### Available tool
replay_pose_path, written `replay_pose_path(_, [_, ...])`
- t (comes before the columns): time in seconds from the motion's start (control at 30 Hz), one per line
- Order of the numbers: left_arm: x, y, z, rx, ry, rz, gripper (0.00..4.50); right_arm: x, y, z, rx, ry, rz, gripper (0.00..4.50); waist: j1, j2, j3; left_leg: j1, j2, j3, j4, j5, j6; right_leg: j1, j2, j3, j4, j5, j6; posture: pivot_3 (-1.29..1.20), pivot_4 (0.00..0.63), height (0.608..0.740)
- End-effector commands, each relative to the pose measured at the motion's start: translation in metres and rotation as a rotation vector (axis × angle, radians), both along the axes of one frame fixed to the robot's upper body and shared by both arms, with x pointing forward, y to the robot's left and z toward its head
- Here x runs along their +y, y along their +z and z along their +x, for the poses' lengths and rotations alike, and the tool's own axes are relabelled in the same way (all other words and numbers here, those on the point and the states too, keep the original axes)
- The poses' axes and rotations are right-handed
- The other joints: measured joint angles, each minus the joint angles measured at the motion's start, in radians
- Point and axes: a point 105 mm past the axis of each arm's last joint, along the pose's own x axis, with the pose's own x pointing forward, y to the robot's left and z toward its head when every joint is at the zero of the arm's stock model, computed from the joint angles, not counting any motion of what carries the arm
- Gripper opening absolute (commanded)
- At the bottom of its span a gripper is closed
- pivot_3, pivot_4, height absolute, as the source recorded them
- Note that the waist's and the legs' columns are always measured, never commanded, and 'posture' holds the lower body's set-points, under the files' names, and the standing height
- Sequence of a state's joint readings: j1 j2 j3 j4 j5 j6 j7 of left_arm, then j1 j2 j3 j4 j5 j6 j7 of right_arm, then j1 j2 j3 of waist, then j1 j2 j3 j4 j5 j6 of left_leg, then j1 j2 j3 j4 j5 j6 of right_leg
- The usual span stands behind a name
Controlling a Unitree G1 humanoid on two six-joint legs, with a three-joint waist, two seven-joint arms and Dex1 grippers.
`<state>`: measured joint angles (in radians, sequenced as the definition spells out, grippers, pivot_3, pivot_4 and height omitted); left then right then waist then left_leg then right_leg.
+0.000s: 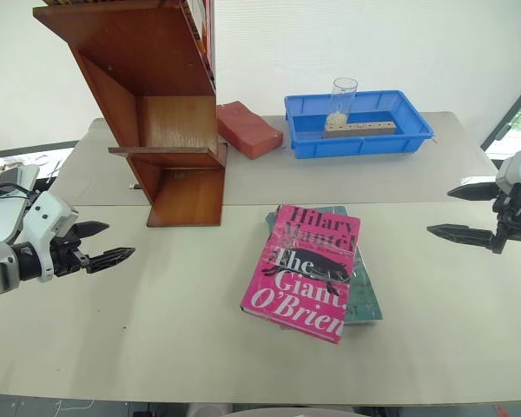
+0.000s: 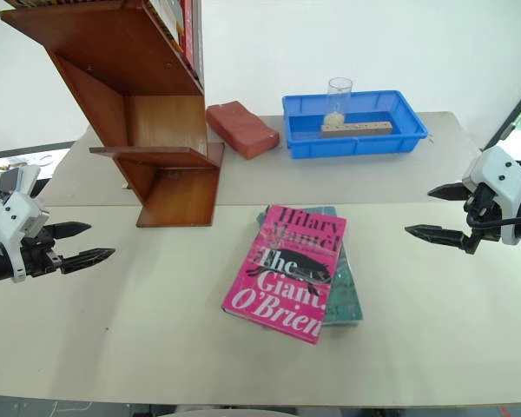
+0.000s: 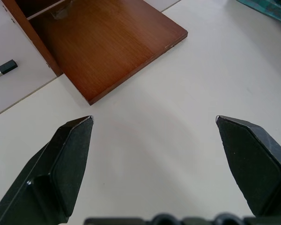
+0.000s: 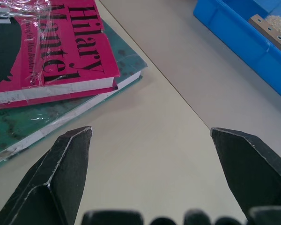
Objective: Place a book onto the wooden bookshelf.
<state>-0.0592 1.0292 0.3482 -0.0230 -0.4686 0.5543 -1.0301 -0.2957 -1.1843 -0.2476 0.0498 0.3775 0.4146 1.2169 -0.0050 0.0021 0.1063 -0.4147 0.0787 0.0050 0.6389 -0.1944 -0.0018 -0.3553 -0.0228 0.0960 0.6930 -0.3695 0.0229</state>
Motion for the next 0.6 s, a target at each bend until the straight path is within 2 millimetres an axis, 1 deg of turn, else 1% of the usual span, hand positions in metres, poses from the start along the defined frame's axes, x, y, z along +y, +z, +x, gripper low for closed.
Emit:
replay_pose_path(0.03, [-0.001,0.014,0.001,-0.066,-0.011,0.015,4.5,0.004,0.011,0.001,-0.055,0.01,-0.007,4.46,0.0,0.0,0.0,0.0,0.0,0.0,0.0,0.0,0.0,0.0,0.0,0.0,0.0,0.0,0.0,0.0,0.15,0.649])
replay_pose_path(0.1, [-0.001,0.009,-0.001,-0.074,-0.03,0.053,4.5,0.004,0.011,0.002,-0.066,0.008,-0.013,4.46,-0.001,0.0,0.0,0.0,0.0,0.0,0.0,0.0,0.0,0.0,0.0,0.0,0.0,0.0,0.0,0.0,0.15,0.649])
replay_pose_path(0.17, [-0.003,0.008,-0.004,-0.06,-0.054,0.035,4.5,0.003,0.011,0.003,-0.079,-0.002,-0.018,4.46,-0.002,0.0,0.0,0.0,0.0,0.0,0.0,0.0,0.0,0.0,0.0,0.0,0.0,0.0,0.0,0.0,0.15,0.649])
replay_pose_path(0.27, [-0.008,0.012,-0.007,-0.027,-0.076,-0.029,4.5,0.0,0.012,0.006,-0.098,-0.031,-0.025,4.46,0.0,0.0,0.0,0.0,0.0,0.0,0.0,0.0,0.0,0.0,0.0,0.0,0.0,0.0,0.0,0.0,0.15,0.649])
replay_pose_path(0.47, [-0.021,0.016,-0.008,0.007,-0.123,-0.083,4.5,-0.003,0.017,0.012,-0.149,-0.073,-0.011,4.46,0.0,0.0,0.0,0.0,0.0,0.0,0.0,0.0,0.0,0.0,0.0,0.0,0.0,0.0,0.0,0.0,0.15,0.649])
replay_pose_path(0.57, [-0.045,0.022,-0.01,0.052,-0.199,-0.2,4.5,0.0,0.016,0.012,-0.147,-0.058,-0.005,4.46,0.002,0.0,0.0,0.0,0.0,0.0,0.0,0.0,0.0,0.0,0.0,0.0,0.0,0.0,0.0,0.0,0.15,0.649])
replay_pose_path(0.6, [-0.057,0.022,-0.009,0.074,-0.23,-0.262,4.5,0.001,0.012,0.012,-0.15,-0.051,-0.015,4.22,0.002,0.0,0.0,0.0,0.0,0.0,0.0,0.0,0.0,0.0,0.0,0.0,0.0,0.0,0.0,0.0,0.15,0.649])
